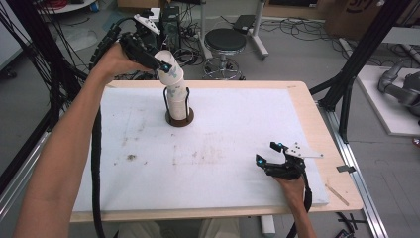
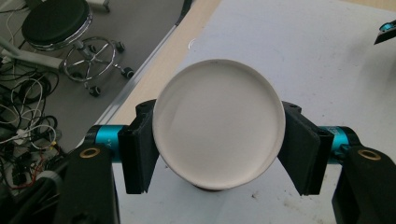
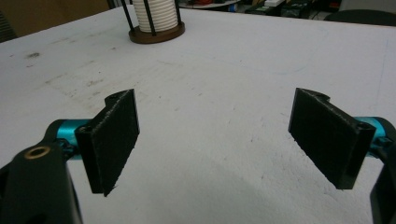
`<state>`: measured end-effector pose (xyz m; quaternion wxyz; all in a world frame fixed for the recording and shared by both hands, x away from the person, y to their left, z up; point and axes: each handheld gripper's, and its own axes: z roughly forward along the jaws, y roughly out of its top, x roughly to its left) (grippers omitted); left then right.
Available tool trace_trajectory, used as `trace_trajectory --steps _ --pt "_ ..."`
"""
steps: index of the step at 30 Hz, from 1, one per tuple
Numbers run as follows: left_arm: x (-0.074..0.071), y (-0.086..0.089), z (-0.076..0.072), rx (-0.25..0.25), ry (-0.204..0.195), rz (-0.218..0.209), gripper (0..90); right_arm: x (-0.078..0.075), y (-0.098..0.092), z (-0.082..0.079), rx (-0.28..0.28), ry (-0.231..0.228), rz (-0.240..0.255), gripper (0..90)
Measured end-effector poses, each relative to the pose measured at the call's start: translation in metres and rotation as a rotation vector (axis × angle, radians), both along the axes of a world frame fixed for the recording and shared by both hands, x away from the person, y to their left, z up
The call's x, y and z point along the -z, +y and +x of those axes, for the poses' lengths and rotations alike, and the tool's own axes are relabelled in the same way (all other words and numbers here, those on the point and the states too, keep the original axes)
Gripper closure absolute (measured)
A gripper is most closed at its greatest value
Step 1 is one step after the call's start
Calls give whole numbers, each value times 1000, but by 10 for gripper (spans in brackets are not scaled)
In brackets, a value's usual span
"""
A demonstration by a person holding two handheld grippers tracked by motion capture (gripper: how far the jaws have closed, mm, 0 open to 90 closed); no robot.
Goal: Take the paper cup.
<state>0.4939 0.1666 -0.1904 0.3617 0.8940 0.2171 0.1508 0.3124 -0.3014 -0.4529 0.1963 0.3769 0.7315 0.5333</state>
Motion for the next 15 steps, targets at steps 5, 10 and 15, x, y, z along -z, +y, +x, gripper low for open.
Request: trace_trajectory --steps 5,10,15 --pt "-1 6 -11 22 -28 -48 358 0 0 0 -1 0 -2 165" --pt "1 12 -21 38 -40 -99 358 0 0 0 3 0 -5 165" --pt "4 20 -31 54 -56 -132 358 0 1 0 1 -1 -12 165"
